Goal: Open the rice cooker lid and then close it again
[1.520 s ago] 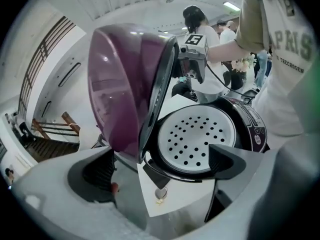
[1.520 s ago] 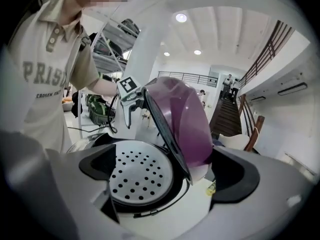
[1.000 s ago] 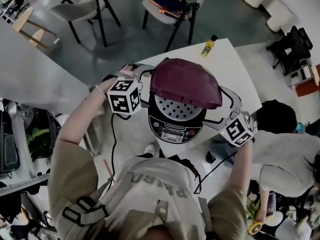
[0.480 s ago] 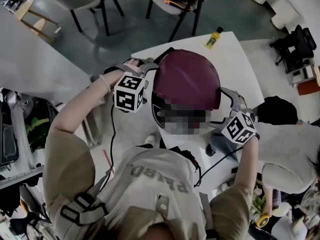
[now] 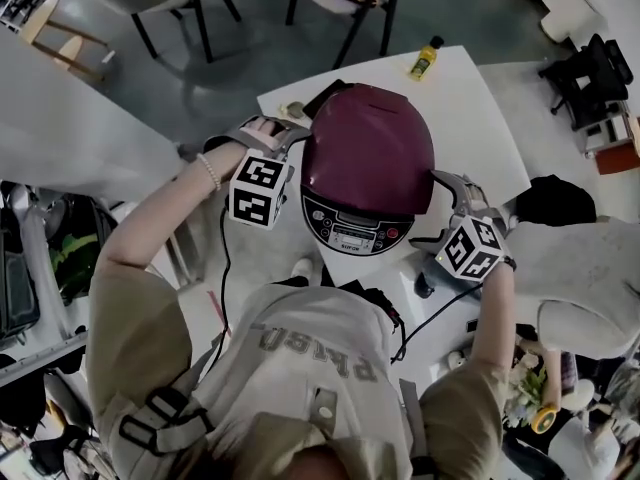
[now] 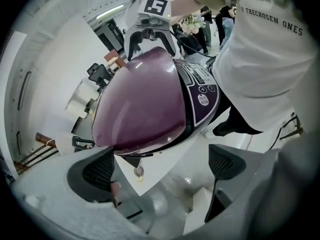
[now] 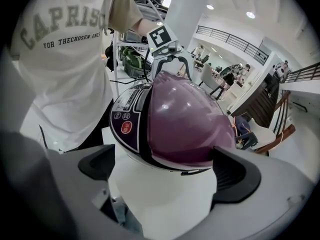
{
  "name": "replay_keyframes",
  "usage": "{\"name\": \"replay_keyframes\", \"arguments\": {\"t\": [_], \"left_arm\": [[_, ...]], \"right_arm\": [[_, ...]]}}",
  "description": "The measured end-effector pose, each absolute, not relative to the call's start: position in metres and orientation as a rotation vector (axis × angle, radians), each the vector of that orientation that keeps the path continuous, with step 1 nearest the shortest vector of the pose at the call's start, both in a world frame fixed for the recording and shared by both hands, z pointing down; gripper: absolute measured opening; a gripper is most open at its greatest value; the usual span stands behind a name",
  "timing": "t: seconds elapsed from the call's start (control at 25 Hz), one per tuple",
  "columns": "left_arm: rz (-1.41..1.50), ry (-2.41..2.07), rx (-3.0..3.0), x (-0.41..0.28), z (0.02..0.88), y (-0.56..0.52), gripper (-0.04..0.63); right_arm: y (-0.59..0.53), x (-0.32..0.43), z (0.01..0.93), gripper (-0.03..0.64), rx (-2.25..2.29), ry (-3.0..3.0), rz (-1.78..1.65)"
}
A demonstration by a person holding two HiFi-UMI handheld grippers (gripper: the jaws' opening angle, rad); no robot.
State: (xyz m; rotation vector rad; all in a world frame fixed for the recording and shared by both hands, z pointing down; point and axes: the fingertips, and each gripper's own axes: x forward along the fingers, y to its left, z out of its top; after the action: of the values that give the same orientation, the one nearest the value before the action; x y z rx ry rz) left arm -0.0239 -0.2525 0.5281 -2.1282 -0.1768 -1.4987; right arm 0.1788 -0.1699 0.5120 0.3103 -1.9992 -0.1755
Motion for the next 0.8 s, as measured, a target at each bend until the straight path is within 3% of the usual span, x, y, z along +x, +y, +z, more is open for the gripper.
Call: {"name": "replay_keyframes", "arguments": {"t": [0.8], "left_arm": [[-1.556, -0.162, -1.894, -0.028, 0.558, -0.248, 0.600]], "right_arm": [[-0.154, 0.173, 0.539, 0.580, 0.234, -1.959, -0.158]]}}
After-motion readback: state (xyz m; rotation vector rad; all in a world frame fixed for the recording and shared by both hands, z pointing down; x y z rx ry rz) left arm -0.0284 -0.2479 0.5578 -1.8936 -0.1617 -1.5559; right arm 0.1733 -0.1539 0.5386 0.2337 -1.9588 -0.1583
